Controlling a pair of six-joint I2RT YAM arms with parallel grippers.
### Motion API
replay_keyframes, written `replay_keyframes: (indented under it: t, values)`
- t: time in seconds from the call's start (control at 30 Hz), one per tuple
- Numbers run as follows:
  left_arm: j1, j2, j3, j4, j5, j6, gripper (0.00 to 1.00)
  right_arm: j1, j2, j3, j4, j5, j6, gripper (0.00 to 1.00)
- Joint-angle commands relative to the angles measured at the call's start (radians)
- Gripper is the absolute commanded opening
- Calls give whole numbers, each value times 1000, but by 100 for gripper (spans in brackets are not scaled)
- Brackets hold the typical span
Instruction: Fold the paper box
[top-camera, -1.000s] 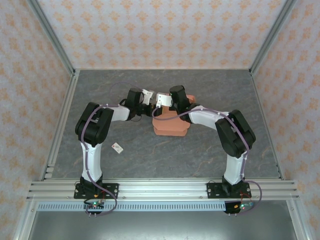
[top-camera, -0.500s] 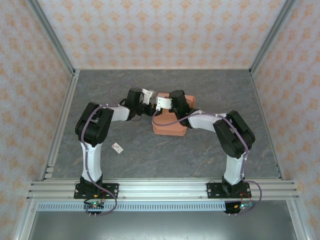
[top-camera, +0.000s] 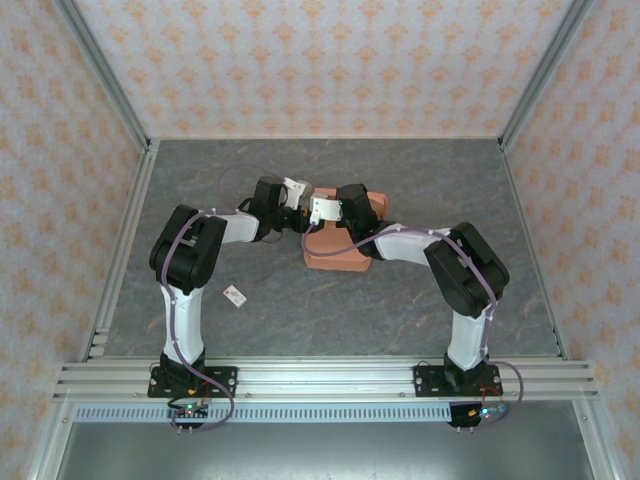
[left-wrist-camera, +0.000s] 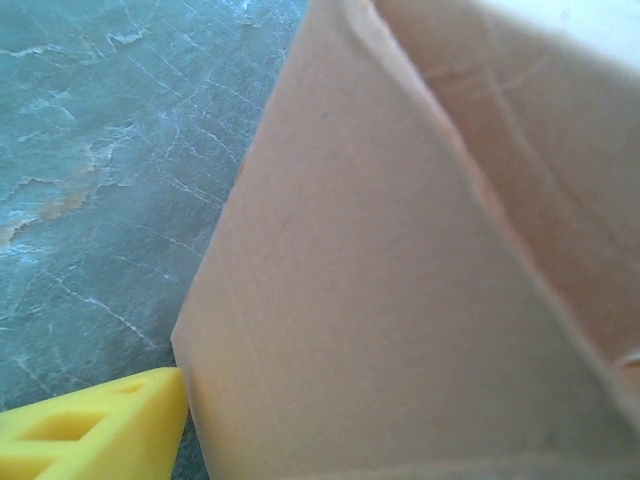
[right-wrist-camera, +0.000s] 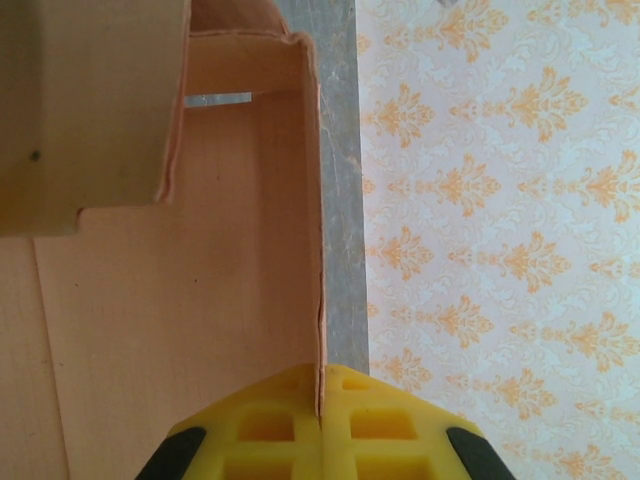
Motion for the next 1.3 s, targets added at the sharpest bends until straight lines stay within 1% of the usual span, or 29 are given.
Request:
replay_keyframes:
  t: [0.0, 0.13, 0.3, 0.47, 0.67, 0.8, 0.97, 1.1, 1.2, 1.27]
  values:
    - [-10, -53, -8, -17, -60, 31, 72, 11, -41, 29, -23, -4, 26, 0]
    - [-20, -51, -8, -13, -113, 24, 71, 11, -46, 39, -49, -24, 46, 0]
    - [-24, -49, -11, 9, -140, -5, 63, 11, -52, 38, -66, -39, 55, 0]
    - [-28, -50, -9, 26, -198, -54, 57, 11, -56, 39, -86, -49, 67, 0]
    - [-30, -44, 1, 32, -263, -105, 55, 11, -65, 37, -104, -65, 77, 0]
    - [-34, -47, -5, 44, -311, -134, 49, 11, -66, 40, -118, -72, 83, 0]
    - [-36, -62, -28, 65, -344, -141, 47, 9, -63, 51, -136, -69, 80, 0]
    - [-36, -62, -25, 69, -348, -140, 45, 8, -67, 64, -164, -81, 86, 0]
    - [-37, -68, -35, 75, -363, -145, 42, 9, -67, 73, -185, -80, 87, 0]
    - [-39, -78, -47, 87, -394, -156, 38, 8, -69, 78, -205, -90, 99, 0]
